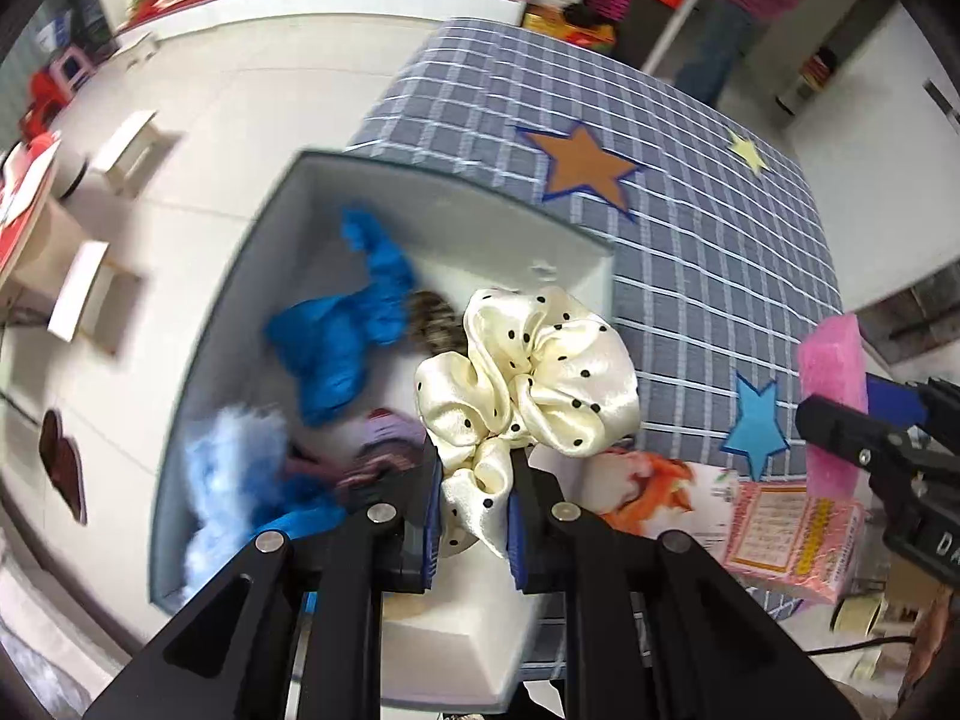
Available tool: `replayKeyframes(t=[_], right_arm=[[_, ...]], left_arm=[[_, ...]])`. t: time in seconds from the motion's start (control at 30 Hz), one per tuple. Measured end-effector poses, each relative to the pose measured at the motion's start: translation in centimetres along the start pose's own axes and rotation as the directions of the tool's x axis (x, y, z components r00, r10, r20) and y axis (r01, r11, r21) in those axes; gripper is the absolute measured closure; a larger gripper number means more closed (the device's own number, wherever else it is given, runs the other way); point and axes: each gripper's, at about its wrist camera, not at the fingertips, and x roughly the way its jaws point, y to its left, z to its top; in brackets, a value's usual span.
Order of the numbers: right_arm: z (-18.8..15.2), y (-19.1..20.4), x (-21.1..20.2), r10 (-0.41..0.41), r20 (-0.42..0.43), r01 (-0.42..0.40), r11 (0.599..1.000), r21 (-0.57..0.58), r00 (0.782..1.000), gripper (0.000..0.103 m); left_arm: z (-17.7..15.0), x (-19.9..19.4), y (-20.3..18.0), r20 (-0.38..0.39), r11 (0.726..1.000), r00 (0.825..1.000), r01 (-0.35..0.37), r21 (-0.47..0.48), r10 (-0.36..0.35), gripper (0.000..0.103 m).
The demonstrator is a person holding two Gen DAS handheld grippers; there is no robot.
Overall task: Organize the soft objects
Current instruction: 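Carry the scrunchie and pink sponge over the white box with both tools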
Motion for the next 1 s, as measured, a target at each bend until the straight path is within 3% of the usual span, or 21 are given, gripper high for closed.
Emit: replayKeyframes(t=[0.4, 1.0], right_arm=[[1.2, 9.3, 4.0, 0.052, -0.080, -0.065, 0.985, -0.159, 0.995, 0.055], [2.4, 13.8, 6.9, 0.033, -0.127, -0.059, 0.977, -0.206, 0.991, 0.055]], left_arm=[[-2.8, 0.8, 7.3, -0.028, 0.985, 0.999, -0.040, -0.169, 0.036, 0.084], [-4.3, 0.6, 8.5, -0.018, 0.978, 0.997, -0.078, -0.191, 0.076, 0.083]])
